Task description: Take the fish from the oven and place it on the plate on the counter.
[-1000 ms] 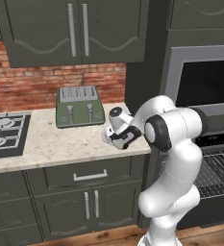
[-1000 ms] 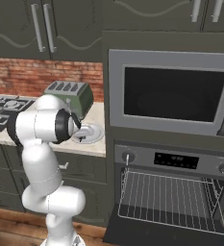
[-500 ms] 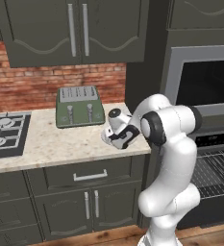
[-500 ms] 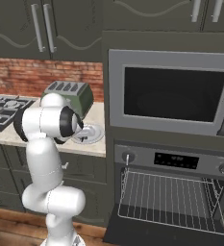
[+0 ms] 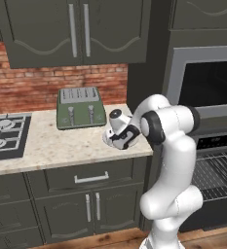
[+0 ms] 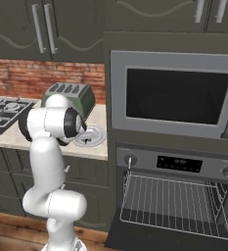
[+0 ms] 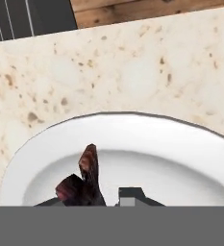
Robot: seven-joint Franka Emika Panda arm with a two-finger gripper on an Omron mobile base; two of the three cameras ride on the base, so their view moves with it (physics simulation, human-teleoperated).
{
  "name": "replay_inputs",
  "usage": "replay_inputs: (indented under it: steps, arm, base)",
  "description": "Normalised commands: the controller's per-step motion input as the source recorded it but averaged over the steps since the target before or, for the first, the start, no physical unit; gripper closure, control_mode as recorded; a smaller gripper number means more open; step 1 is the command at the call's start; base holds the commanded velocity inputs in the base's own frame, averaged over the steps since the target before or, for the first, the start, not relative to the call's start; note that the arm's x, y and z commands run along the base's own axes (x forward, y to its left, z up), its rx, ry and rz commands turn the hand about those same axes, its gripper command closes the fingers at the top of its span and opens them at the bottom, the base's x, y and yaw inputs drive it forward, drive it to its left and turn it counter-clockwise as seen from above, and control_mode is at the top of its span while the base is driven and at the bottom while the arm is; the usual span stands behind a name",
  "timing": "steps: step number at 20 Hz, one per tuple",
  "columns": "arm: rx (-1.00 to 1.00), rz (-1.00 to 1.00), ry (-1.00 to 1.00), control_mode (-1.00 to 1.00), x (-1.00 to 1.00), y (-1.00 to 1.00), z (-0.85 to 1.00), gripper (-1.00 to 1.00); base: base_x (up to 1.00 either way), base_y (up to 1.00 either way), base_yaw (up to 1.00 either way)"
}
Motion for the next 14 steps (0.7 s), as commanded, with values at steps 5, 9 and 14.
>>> replay_inputs:
  steps: [5, 9, 14]
  arm:
    - [0.0, 0.0, 0.03, -1.0, 0.43, 0.0, -0.23, -1.0]
    - [0.0, 0.0, 0.0, -1.0, 0.06, 0.0, -0.01, -1.0]
    - [0.0, -0.02, -0.05, -1.0, -0.33, 0.25, 0.03, -1.0]
  base:
    - [0.0, 0.0, 0.0]
    - [0.0, 0.0, 0.0]
    - [0.0, 0.0, 0.0]
